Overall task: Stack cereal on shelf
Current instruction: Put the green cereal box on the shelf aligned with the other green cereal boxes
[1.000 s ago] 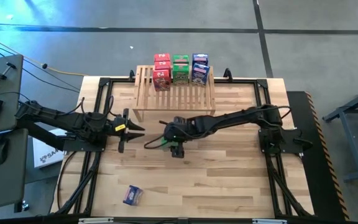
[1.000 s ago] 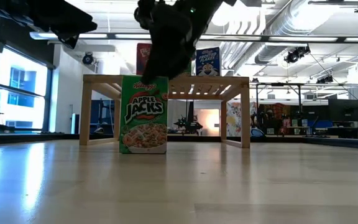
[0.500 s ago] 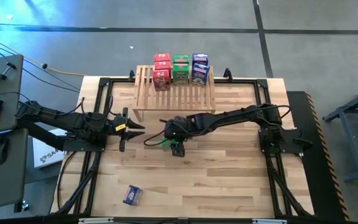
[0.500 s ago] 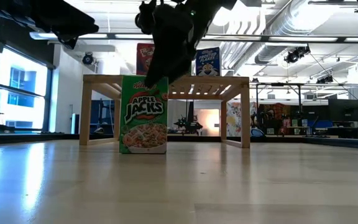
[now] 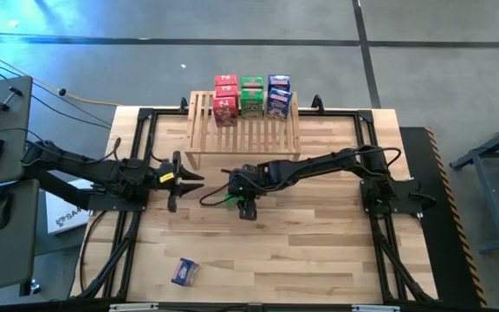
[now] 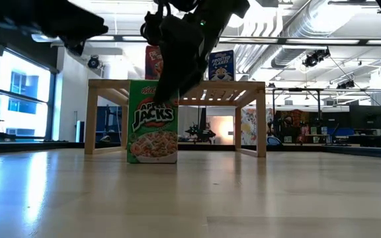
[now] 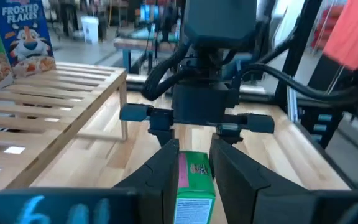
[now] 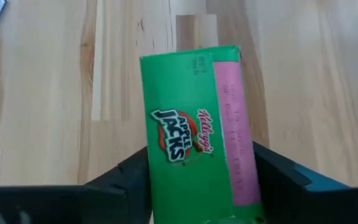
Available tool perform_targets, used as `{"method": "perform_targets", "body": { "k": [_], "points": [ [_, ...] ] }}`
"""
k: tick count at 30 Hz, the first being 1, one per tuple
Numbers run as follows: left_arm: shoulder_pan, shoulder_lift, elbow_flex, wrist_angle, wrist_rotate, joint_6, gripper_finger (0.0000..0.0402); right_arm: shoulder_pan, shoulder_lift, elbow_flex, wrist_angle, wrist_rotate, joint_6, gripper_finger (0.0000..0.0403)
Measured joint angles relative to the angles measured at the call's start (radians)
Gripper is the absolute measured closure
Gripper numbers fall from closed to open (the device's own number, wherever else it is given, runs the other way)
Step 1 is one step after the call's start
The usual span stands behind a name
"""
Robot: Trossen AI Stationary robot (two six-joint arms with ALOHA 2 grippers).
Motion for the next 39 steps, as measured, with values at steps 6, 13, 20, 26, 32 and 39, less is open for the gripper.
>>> {"method": "perform_targets", "body": {
  "k": [6,13,20,26,32,39],
  "points": [
    [0.037,-0.010,-0.161,0.247,-0.029,-0.044,0.0314,0.002,-0.003,0.000,0.002,-0.042,-0.011,0.0254],
    [0.111,-0.066,-0.197,0.280,-0.053,-0.040,0.0314,0.002,-0.003,0.093,-0.080,-0.049,-0.047,0.0270],
    [0.163,-0.108,-0.197,0.246,-0.049,-0.010,0.0314,0.008,-0.004,0.376,-0.355,0.005,-0.155,0.0271],
    [0.190,-0.109,-0.197,0.226,-0.002,-0.023,0.0314,-0.067,-0.006,0.631,-0.552,0.058,-0.305,0.0271],
    [0.191,-0.108,-0.197,0.213,0.000,-0.029,0.0314,-0.230,-0.034,0.672,-0.648,0.075,-0.405,0.0272],
    [0.191,-0.108,-0.197,0.208,0.004,-0.037,0.0314,-0.387,-0.026,0.666,-0.644,0.049,-0.436,0.0272]
  ]
}}
